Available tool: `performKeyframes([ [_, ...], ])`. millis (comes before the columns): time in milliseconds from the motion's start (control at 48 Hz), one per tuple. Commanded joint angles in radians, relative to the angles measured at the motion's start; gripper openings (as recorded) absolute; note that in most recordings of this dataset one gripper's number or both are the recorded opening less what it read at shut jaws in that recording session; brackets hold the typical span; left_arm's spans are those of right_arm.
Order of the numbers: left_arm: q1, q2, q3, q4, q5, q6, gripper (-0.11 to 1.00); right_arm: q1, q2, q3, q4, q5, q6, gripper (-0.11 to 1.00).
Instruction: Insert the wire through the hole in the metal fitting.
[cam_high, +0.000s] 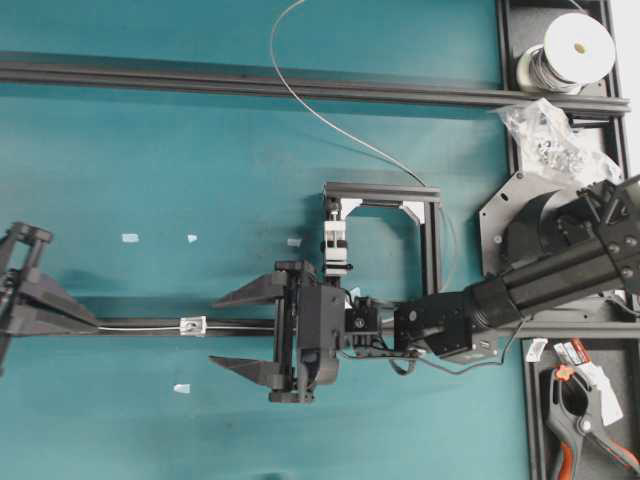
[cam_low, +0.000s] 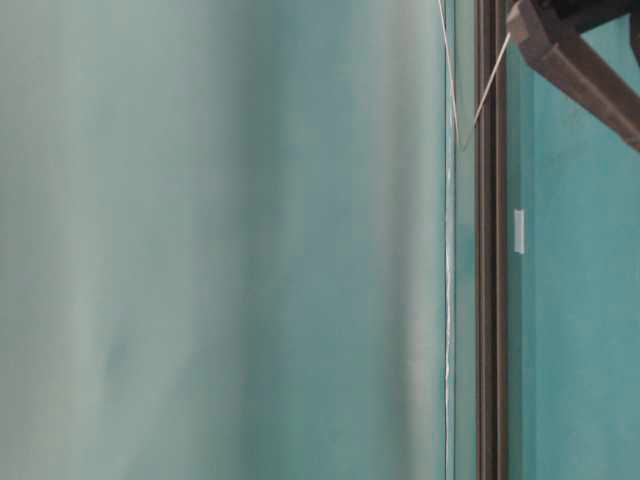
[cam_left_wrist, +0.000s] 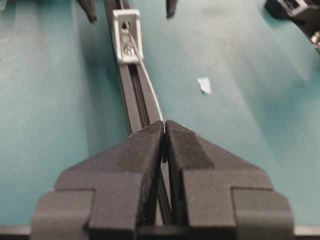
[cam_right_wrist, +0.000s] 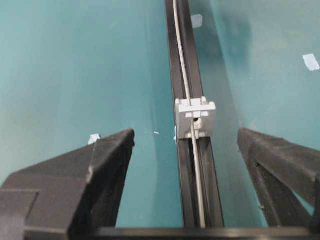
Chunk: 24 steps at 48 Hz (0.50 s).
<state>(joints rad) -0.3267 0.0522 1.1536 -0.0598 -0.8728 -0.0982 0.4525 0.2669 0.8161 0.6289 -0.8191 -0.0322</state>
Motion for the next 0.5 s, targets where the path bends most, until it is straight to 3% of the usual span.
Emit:
performKeyframes([
  [0,-0.018,-0.061,0.029,0.003,0.017,-0.002,-0.1,0.002,-0.04,-0.008,-0.003,-0.003,0.0,0.92],
  [292,-0.057,-0.149,0.112,0.003,0.037,-0.002,-0.1,0.002,-0.058,-0.008,-0.003,0.028,0.0,0.91],
  [480,-0.054,-0.144,0.086,0.003,0.16,-0.021,-0.1,0.002,-0.061,-0.008,-0.005,0.028,0.0,0.91],
])
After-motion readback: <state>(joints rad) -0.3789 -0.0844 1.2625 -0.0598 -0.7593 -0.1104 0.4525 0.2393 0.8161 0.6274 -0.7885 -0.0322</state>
